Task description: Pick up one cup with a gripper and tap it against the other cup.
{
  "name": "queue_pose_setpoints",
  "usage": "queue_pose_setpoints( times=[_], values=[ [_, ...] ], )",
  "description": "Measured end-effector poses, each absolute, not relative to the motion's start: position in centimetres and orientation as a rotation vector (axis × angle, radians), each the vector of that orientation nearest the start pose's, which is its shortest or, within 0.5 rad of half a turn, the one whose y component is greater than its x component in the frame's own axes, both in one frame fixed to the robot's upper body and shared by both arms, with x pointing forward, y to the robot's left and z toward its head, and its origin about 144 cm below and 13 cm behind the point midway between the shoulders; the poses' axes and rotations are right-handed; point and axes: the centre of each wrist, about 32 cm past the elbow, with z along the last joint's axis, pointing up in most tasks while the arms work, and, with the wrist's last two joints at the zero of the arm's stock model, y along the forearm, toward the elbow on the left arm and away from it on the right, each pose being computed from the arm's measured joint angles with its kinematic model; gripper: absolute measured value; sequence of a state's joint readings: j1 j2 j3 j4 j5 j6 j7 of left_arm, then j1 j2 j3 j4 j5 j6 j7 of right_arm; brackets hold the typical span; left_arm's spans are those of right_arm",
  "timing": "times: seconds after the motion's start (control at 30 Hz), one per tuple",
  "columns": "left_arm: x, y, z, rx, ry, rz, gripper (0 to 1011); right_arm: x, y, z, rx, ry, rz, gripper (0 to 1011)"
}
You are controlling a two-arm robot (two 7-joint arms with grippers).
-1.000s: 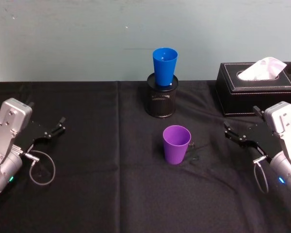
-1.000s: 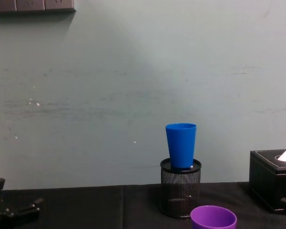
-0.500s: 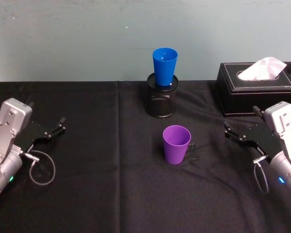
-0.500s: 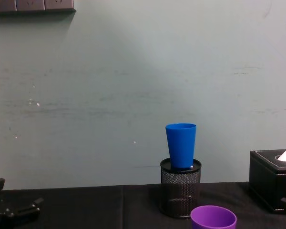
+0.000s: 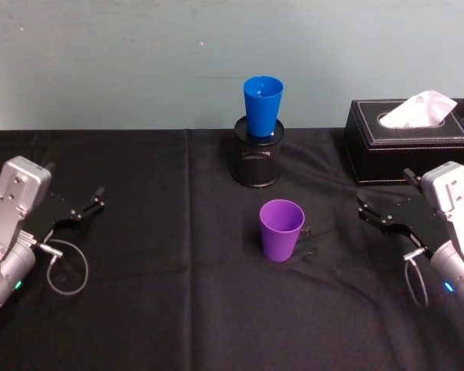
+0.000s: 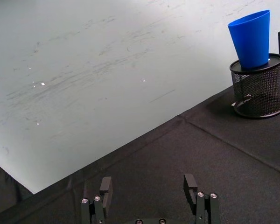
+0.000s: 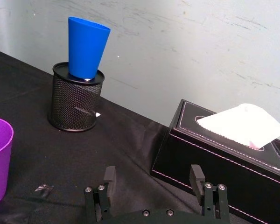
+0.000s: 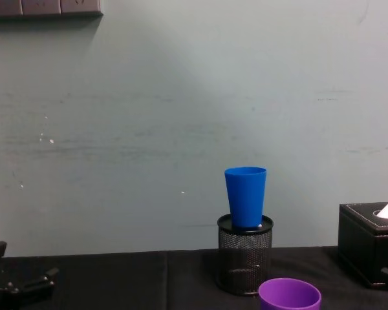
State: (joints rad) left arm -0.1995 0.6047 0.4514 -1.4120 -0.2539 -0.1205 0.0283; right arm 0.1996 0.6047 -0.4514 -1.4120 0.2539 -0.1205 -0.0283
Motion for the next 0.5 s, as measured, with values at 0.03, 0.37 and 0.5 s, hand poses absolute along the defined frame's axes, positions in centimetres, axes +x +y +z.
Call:
queue_pose_setpoints(
  times=[0.03,0.37,0.5],
  values=[
    [48.86,30.97,113.98,0.304,-0.285,1.248,1000,48.86,-30.97,113.98,-0.304,-0.285,-1.248,1003],
    [48.86,30.97,113.98,0.304,-0.285,1.248,1000,48.86,-30.97,113.98,-0.304,-0.285,-1.248,1003],
    [48.86,30.97,113.98,0.304,-0.285,1.248,1000,48.86,-30.96,113.98,-0.304,-0.285,-1.248,1003]
  ],
)
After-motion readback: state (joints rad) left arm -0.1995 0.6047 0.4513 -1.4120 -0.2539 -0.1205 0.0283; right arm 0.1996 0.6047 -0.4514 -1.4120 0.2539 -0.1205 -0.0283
